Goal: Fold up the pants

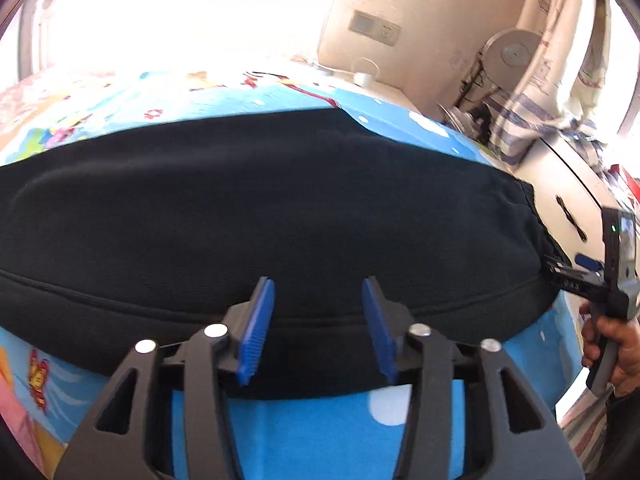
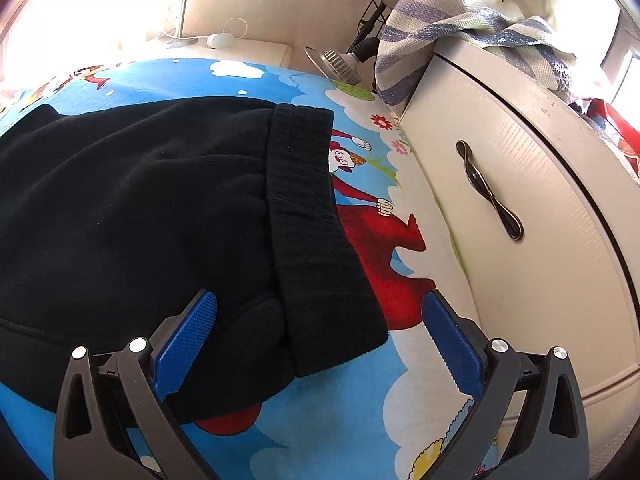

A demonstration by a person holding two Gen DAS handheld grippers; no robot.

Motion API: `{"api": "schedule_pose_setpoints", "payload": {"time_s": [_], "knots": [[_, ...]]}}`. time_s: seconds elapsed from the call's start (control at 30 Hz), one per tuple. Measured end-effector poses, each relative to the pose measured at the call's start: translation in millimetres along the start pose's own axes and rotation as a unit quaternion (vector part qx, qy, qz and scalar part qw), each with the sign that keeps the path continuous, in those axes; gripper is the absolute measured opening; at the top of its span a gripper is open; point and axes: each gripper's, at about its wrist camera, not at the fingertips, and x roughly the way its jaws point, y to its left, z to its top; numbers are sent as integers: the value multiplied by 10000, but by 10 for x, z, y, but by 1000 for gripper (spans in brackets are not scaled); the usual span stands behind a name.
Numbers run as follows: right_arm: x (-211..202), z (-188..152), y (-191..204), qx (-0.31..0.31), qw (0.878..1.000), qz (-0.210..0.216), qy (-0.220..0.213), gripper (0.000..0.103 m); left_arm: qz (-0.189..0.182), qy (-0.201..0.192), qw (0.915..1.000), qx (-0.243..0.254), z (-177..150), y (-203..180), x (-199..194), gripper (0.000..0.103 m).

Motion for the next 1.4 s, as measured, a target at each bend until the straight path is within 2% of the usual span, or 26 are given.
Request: {"api": "schedule_pose_setpoints", "payload": {"time_s": [0.17, 0.27, 0.37, 0.43, 0.53, 0.6, 0.63, 0.7, 0.8, 0.93, 0.97, 1.03, 1.17, 1.23, 1.3, 1.4], "knots": [[-62, 49, 57, -110, 9996, -262, 79, 98, 678, -209, 9970, -308, 267, 736, -22, 53], [-196, 150, 187, -277, 9989, -381, 43, 98, 550, -225, 9977, -326, 523, 1124, 13, 53], [-497, 298, 449, -438, 9987, 19, -269, 98, 974, 219, 9947, -260, 757, 1510, 362, 52], [-713, 409, 710, -666, 9962, 293, -473, 98, 815, 163, 9957, -415, 919, 1758, 448, 51], [-969, 578, 1207, -1107, 9885, 741, -717, 98, 1188, 94, 9913, -566, 1192, 2073, 487, 50], [-1090, 698, 1613, -1446, 9814, 921, -860, 98, 1007, 102, 9911, -862, 1296, 2343, 490, 50], [-1144, 757, 1806, -1598, 9773, 1024, -939, 98, 1065, 83, 9895, -971, 1338, 2430, 478, 50], [-1209, 872, 2197, -1839, 9707, 1106, -1078, 98, 1066, -24, 9895, -973, 1329, 2533, 340, 49], [-1210, 1034, 2750, -1993, 9670, 1121, -1120, 98, 925, -101, 9921, -846, 1233, 2655, 124, 49], [-1074, 1140, 3396, -2189, 9649, 1043, -1004, 98, 881, 40, 9941, -636, 1048, 2773, -9, 45], [-994, 1149, 3545, -2271, 9645, 999, -903, 98, 937, 122, 9936, -619, 1007, 2815, 5, 46], [-795, 1166, 3790, -2516, 9622, 709, -765, 98, 1278, 292, 9889, -694, 933, 2951, 75, 46], [-648, 1278, 3902, -2619, 9604, 365, -874, 98, 1475, 256, 9850, -861, 906, 3209, 107, 45], [-685, 1356, 3823, -2450, 9653, 253, -869, 98, 1726, 261, 9817, -755, 944, 3235, 98, 45], [-822, 1364, 3681, -2217, 9690, 462, -987, 98, 1910, 205, 9790, -686, 958, 3230, 41, 45], [-1051, 1178, 3439, -2119, 9686, 711, -1091, 98, 1828, -37, 9810, -649, 939, 3125, -143, 46]]}}
